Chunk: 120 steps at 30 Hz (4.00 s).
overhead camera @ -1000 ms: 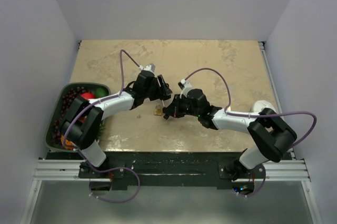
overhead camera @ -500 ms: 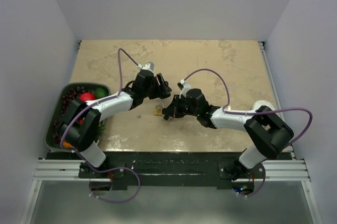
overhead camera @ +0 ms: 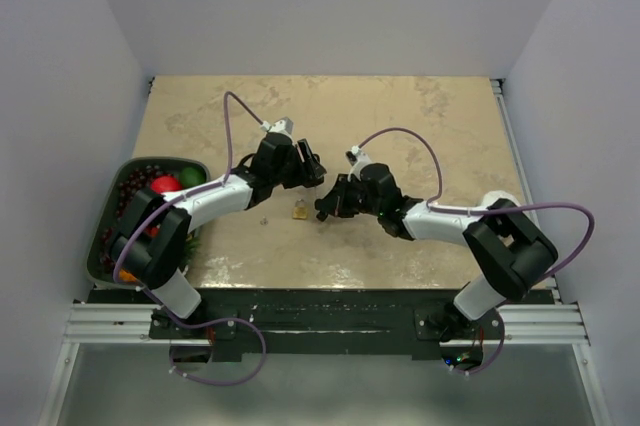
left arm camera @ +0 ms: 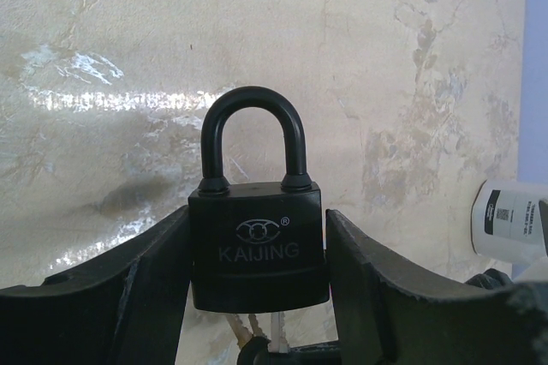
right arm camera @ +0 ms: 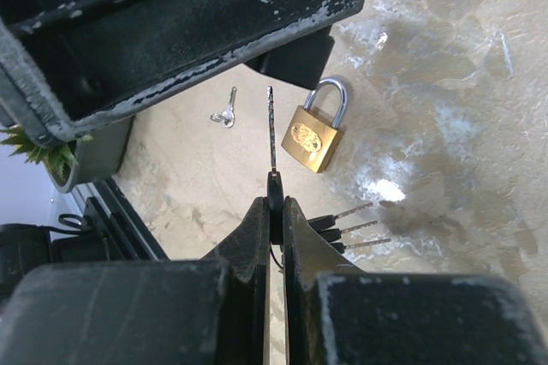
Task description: Unlock with the key
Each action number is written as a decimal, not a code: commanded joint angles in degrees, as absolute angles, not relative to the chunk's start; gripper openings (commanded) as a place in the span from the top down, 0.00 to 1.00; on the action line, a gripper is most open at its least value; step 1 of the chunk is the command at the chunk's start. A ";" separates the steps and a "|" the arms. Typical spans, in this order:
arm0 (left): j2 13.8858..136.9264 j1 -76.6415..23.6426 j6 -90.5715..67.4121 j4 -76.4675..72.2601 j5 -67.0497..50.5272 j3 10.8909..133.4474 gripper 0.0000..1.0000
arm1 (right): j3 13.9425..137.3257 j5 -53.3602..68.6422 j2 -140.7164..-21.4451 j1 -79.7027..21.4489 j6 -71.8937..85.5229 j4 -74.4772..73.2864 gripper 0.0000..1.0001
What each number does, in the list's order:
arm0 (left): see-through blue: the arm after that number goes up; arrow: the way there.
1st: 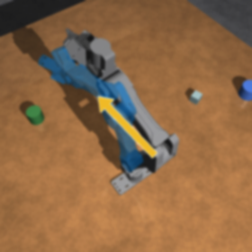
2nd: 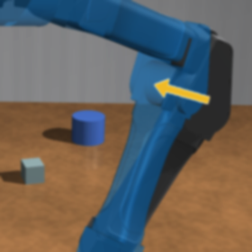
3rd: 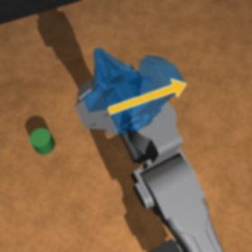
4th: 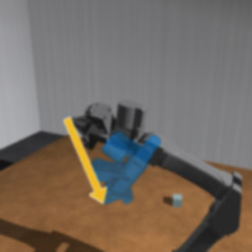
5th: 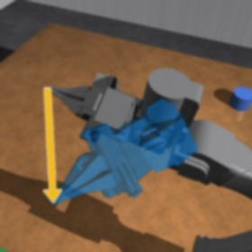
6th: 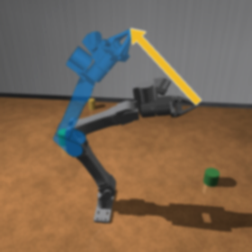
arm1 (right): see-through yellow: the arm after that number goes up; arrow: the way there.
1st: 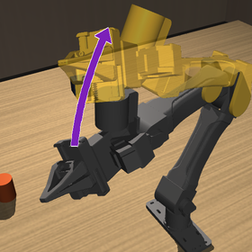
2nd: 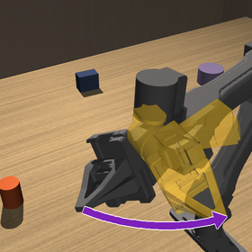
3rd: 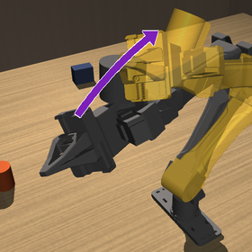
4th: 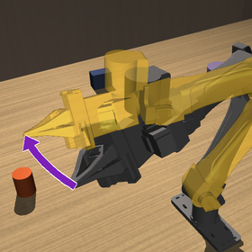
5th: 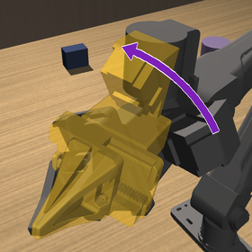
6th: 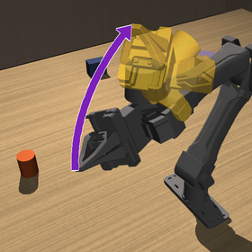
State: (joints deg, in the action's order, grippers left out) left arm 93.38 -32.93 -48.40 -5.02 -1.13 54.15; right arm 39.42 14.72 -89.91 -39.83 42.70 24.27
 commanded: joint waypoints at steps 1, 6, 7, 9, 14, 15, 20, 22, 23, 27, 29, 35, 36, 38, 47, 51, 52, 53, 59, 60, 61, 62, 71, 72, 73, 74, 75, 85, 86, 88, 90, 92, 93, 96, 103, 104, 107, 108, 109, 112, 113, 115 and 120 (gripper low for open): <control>90.18 -33.84 -47.20 -10.11 -0.18 55.46 1.00 | 41.92 15.56 -90.79 -39.55 43.33 26.10 1.00; 90.09 -34.01 -46.85 -9.93 -0.18 55.63 1.00 | 42.54 15.73 -91.41 -39.29 43.07 26.02 1.00; 90.17 -34.10 -46.76 -9.93 -0.18 55.72 1.00 | 42.63 15.73 -91.41 -39.29 43.07 25.93 1.00; 90.18 -34.19 -46.76 -9.84 1.13 55.72 1.00 | 42.71 15.64 -91.41 -39.29 43.07 25.93 1.00; 90.00 -34.37 -46.58 -9.84 1.41 55.72 1.00 | 42.89 15.21 -91.58 -39.02 43.59 25.58 1.00; 89.91 -34.45 -46.50 -9.76 1.58 55.72 1.00 | 42.98 15.21 -91.58 -38.85 43.68 25.49 1.00; 89.74 -34.54 -46.32 -9.76 1.85 55.72 1.00 | 43.07 15.47 -92.20 -38.32 44.47 25.58 1.00; 89.56 -34.72 -46.14 -9.84 2.02 55.64 1.00 | 42.89 15.90 -92.29 -38.06 44.73 25.84 1.00; 89.56 -34.89 -46.06 -9.84 2.11 55.63 1.00 | 42.80 16.08 -92.63 -37.88 45.26 26.54 1.00; 89.47 -35.51 -45.53 -10.02 2.63 55.63 1.00 | 42.54 17.49 -93.43 -37.27 46.05 28.21 1.00; 89.38 -35.60 -45.44 -10.02 2.72 55.63 1.00 | 42.63 17.75 -93.43 -37.09 46.32 28.65 1.00; 89.30 -36.30 -45.00 -10.19 3.16 55.55 1.00 | 42.71 17.84 -93.34 -36.48 46.93 28.92 1.00; 89.21 -36.39 -44.91 -10.20 3.43 55.46 1.00 | 42.54 17.84 -93.34 -36.47 47.28 29.09 1.00; 88.95 -36.65 -44.74 -10.55 3.60 55.28 1.00 | 42.36 17.93 -93.43 -35.95 47.81 29.62 1.00; 87.89 -37.62 -44.30 -12.48 4.66 53.97 1.00 | 40.87 18.46 -94.31 -34.54 51.15 34.45 1.00; 87.63 -38.40 -43.68 -12.92 5.62 53.44 1.00 | 40.96 17.75 -94.13 -34.54 51.33 36.21 1.00; 87.63 -38.58 -43.33 -13.09 5.89 53.35 1.00 | 41.04 17.58 -94.04 -34.45 51.42 36.30 1.00; 87.54 -38.76 -42.98 -13.01 6.41 53.35 1.00 | 41.13 17.06 -93.78 -34.37 51.24 36.21 1.00; 87.19 -40.34 -41.84 -12.04 9.40 53.44 1.00 | 41.75 12.23 -91.50 -34.37 49.22 33.05 1.00; 87.01 -40.60 -41.84 -12.13 9.58 53.35 1.00 | 41.66 11.61 -90.97 -34.45 49.04 32.87 1.00; 87.01 -40.69 -41.84 -12.22 9.58 53.35 1.00 | 41.66 11.08 -90.79 -34.37 48.52 32.78 1.00; 87.01 -40.87 -41.84 -12.22 9.67 53.26 1.00 | 41.66 10.64 -90.79 -34.45 48.43 32.78 1.00; 86.75 -42.45 -41.92 -12.66 10.46 52.65 1.00 | 41.75 9.49 -90.26 -34.45 47.20 35.59 1.00; 86.66 -42.71 -41.84 -12.83 10.63 52.65 1.00 | 41.84 9.32 -90.26 -34.37 47.28 35.68 1.00; 86.57 -42.98 -41.92 -12.92 10.81 52.47 1.00 | 42.01 9.23 -90.18 -34.37 47.20 35.60 1.00; 86.49 -43.07 -41.84 -12.92 11.07 52.30 1.00 | 42.19 8.97 -90.18 -34.37 47.20 35.51 1.00; 86.14 -43.15 -41.84 -13.09 11.25 52.21 1.00 | 42.36 8.79 -90.18 -34.28 47.28 35.25 1.00; 85.43 -43.77 -41.31 -14.50 10.46 51.42 1.00 | 42.19 10.81 -89.38 -31.90 44.57 36.91 1.00; 85.34 -43.86 -41.40 -14.59 10.37 51.33 1.00 | 42.27 10.72 -89.30 -31.90 44.21 37.09 1.00; 85.25 -43.86 -41.75 -14.76 10.28 51.24 1.00 | 42.01 10.90 -88.95 -31.91 43.51 37.87 1.00; 85.17 -43.86 -42.19 -15.20 10.02 50.89 1.00 | 41.49 10.72 -88.68 -31.82 43.33 38.32 1.00; 84.82 -43.86 -42.45 -16.08 9.15 50.45 1.00 | 40.79 10.55 -88.07 -31.90 43.33 39.02 1.00; 84.64 -43.86 -42.36 -16.52 8.79 50.28 1.00 | 40.52 10.46 -87.81 -31.82 43.50 39.37 1.00; 82.98 -43.86 -41.31 -20.19 6.77 48.70 1.00 | 39.55 11.33 -87.01 -31.38 44.21 40.95 1.00; 78.40 -43.86 -37.53 -27.33 2.11 45.62 1.00 | 36.74 16.34 -85.26 -29.18 48.60 48.07 1.00; 77.44 -43.77 -36.92 -27.68 1.50 45.27 1.00 | 36.22 16.96 -84.30 -28.83 48.69 48.34 1.00; 76.21 -43.77 -35.51 -28.30 -1.39 45.18 1.00 | 35.51 17.40 -82.62 -28.65 48.78 48.69 1.00; 75.94 -43.77 -35.51 -28.56 -2.02 45.00 1.00 | 35.51 17.58 -81.49 -28.48 48.78 48.69 1.00; 75.59 -43.77 -35.59 -28.74 -2.46 44.74 1.00 | 35.42 17.75 -81.04 -28.48 48.87 48.69 1.00; 74.27 -43.59 -35.51 -29.79 -4.13 44.04 1.00 | 35.16 18.19 -78.67 -28.48 48.60 48.69 1.00; 73.66 -43.51 -35.42 -30.23 -5.00 43.86 1.00 | 34.98 18.19 -78.14 -28.30 48.60 48.69 1.00; 73.13 -43.33 -35.59 -30.67 -6.15 43.68 1.00 | 34.89 18.72 -76.30 -28.30 48.34 49.04 1.00; 71.37 -42.98 -36.83 -33.74 -10.36 42.72 1.00 | 34.98 19.69 -73.13 -28.13 47.46 48.52 1.00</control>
